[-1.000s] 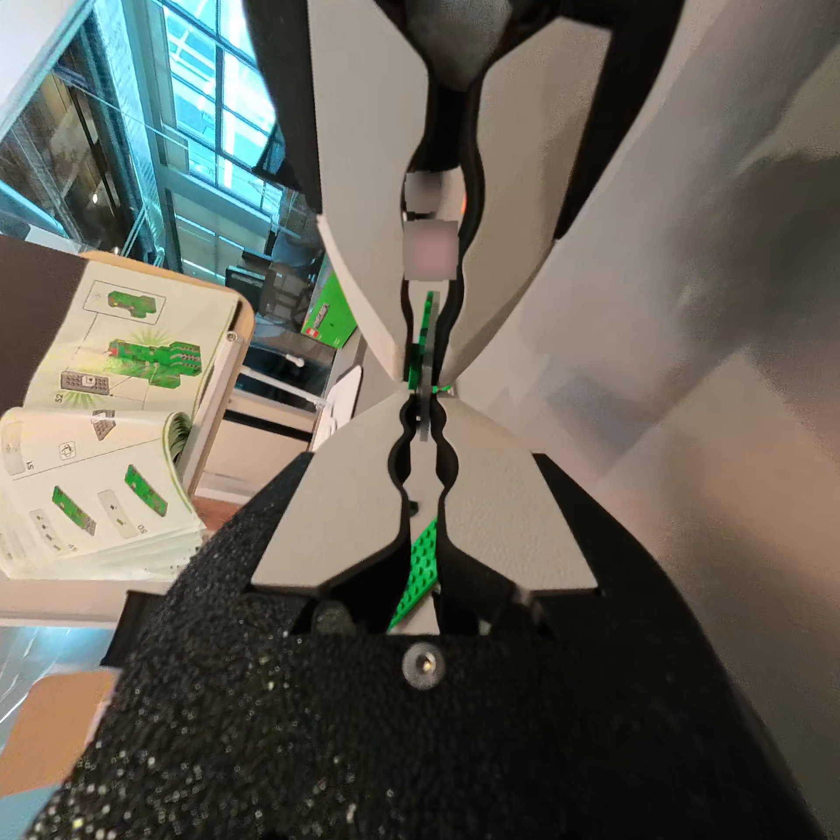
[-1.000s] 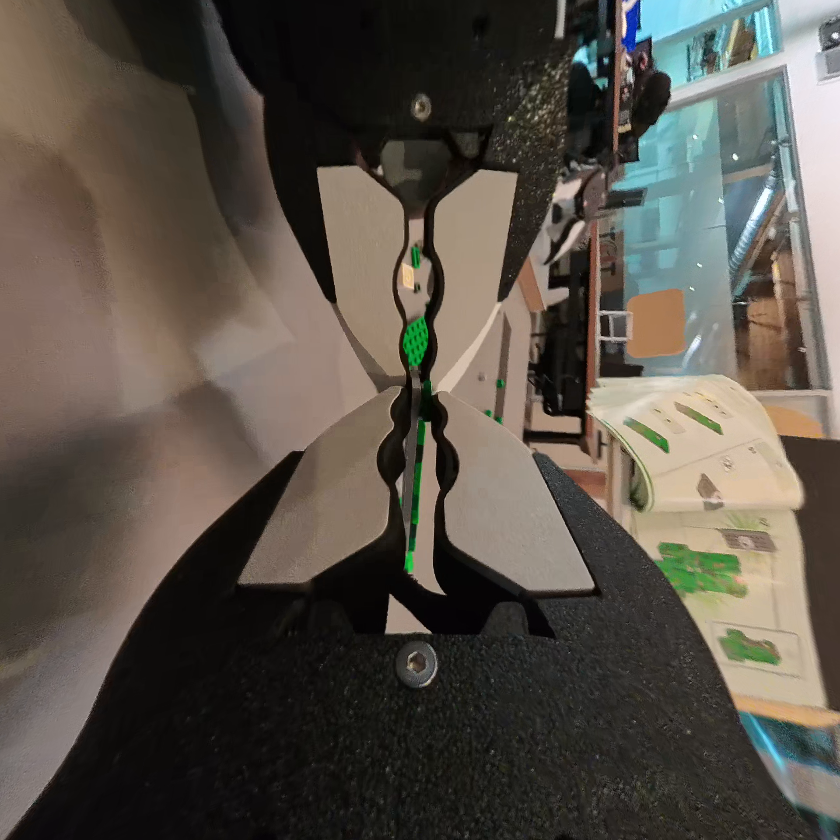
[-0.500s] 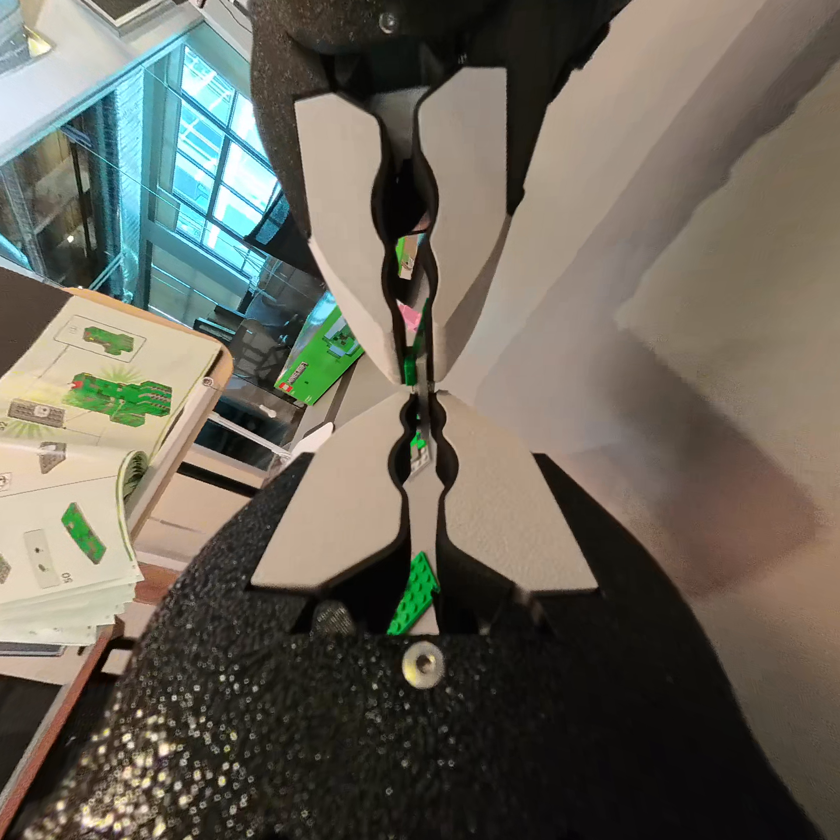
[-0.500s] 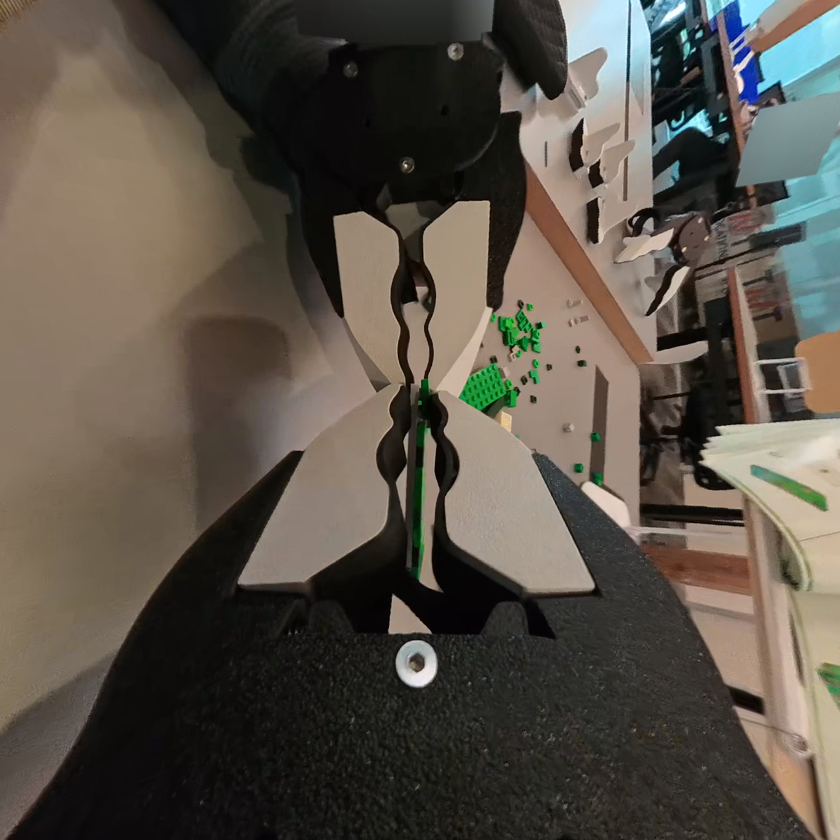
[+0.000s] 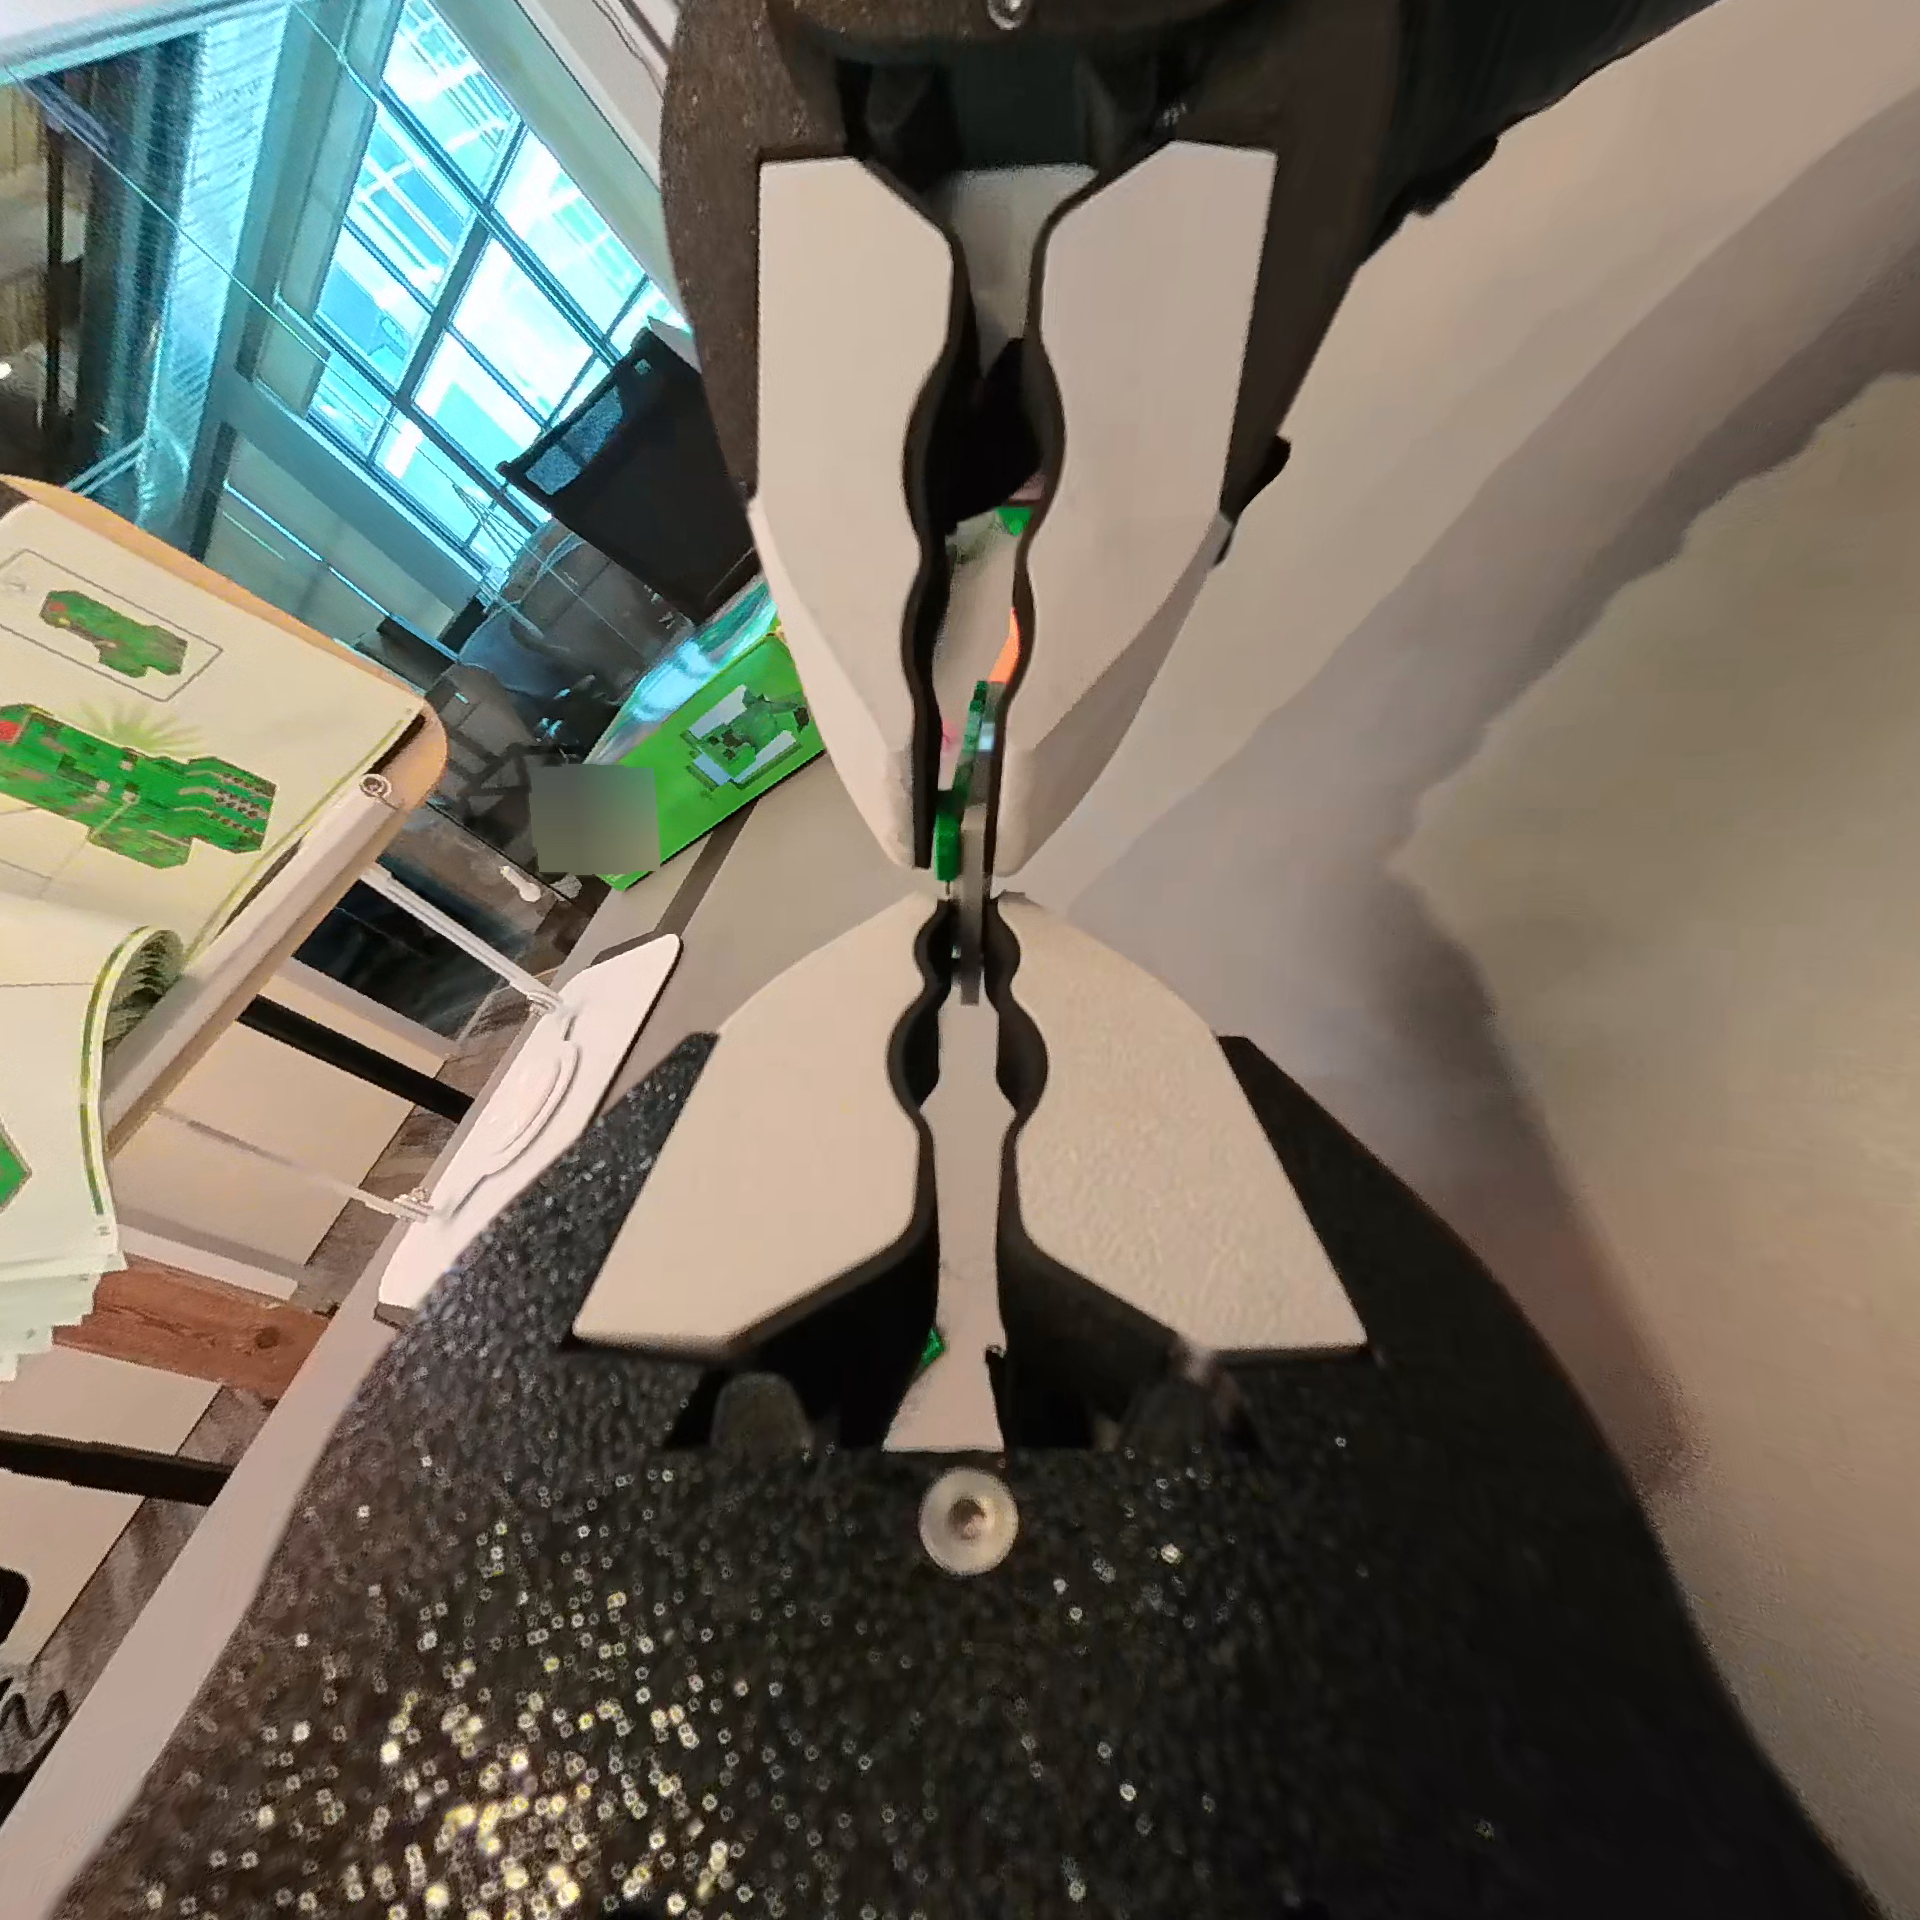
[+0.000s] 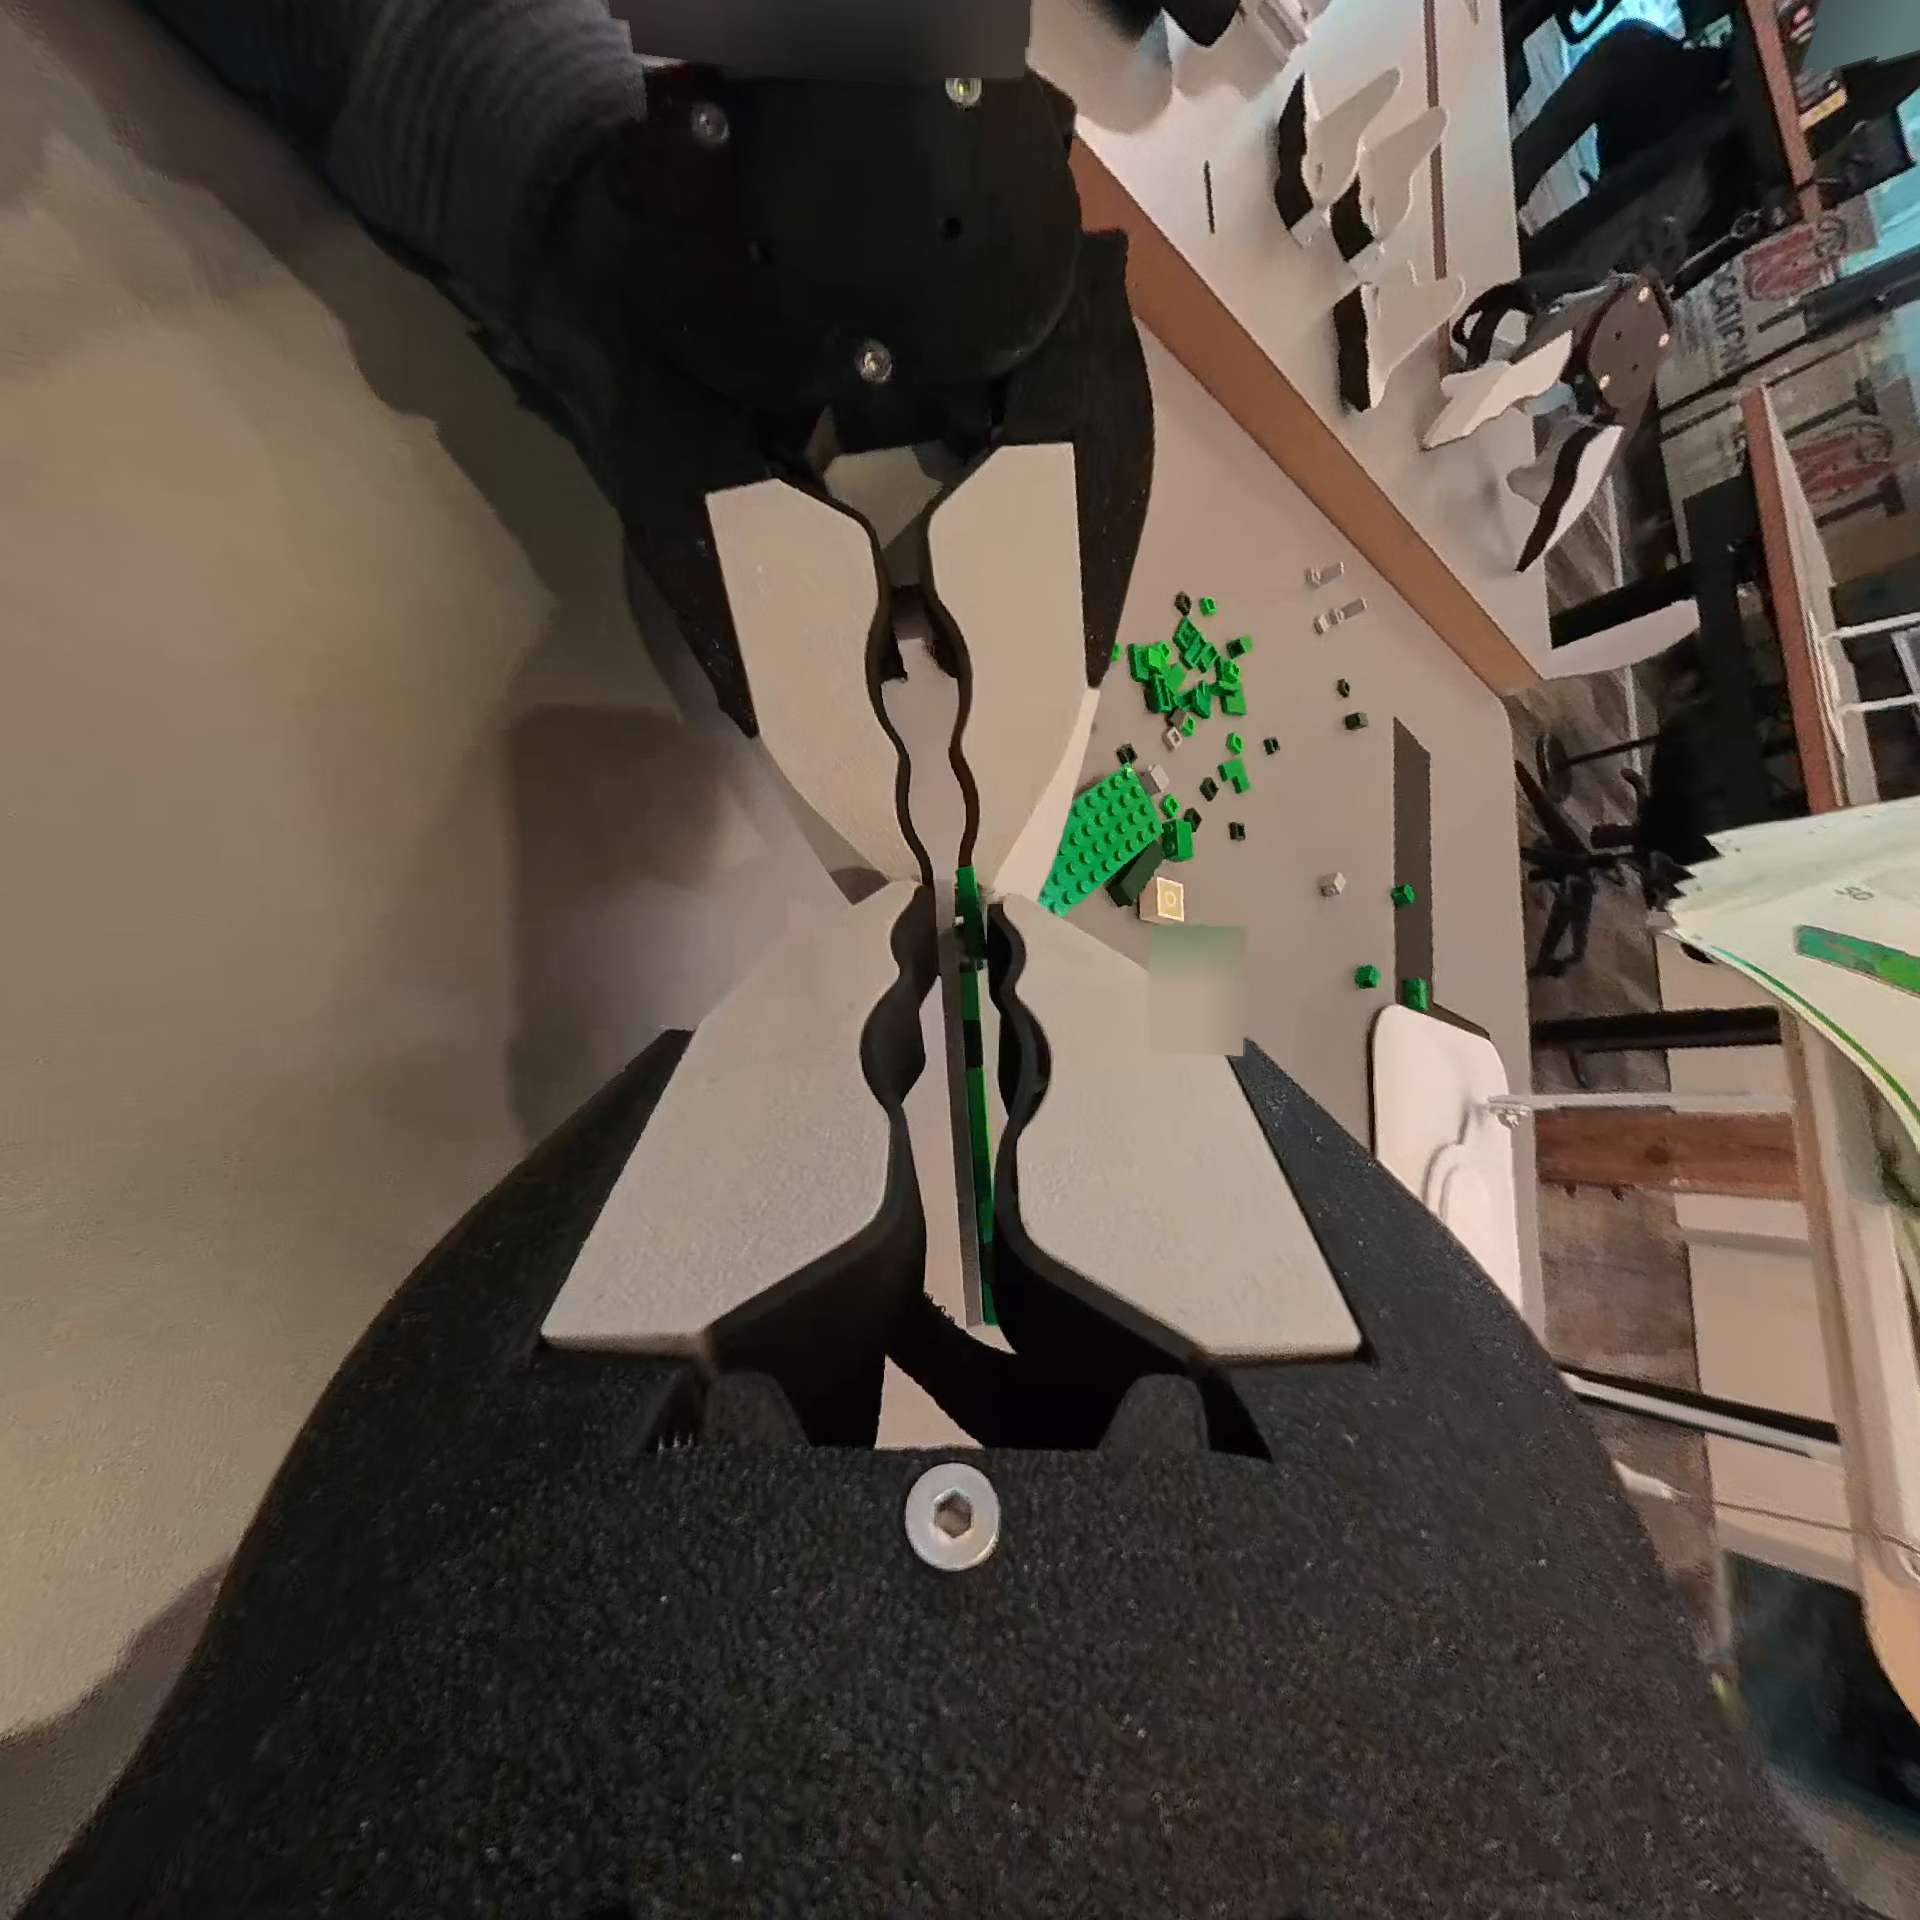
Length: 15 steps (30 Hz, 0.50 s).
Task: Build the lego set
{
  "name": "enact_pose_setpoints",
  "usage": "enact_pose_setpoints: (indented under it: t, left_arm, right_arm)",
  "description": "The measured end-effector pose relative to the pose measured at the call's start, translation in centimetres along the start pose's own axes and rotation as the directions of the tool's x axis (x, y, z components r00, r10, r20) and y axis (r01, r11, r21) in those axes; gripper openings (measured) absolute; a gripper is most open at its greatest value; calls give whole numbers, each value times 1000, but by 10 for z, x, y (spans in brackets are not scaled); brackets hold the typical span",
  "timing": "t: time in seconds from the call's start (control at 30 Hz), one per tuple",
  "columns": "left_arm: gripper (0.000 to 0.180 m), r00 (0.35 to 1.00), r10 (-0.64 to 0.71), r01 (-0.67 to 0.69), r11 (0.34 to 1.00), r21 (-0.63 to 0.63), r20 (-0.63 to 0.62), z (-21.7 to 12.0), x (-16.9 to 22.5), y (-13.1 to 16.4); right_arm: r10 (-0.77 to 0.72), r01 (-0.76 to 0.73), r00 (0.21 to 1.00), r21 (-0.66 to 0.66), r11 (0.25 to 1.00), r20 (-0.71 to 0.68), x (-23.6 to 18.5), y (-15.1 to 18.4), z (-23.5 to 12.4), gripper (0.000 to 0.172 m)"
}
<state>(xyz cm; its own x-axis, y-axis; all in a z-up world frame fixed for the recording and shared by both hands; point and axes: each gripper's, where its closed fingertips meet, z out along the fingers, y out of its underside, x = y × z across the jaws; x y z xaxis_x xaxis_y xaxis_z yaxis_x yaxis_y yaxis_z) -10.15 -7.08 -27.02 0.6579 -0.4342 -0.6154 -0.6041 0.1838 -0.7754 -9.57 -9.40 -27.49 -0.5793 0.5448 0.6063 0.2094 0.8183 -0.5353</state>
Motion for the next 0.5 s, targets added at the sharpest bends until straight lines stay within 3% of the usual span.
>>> enact_pose_setpoints:
  t: [0.5]
  left_arm:
    - [5,1000,-14,14,1000,-4,-24,-3,1,4]
  right_arm:
    - [-42,43,999,-82,996,20,-2,4,-2,8]
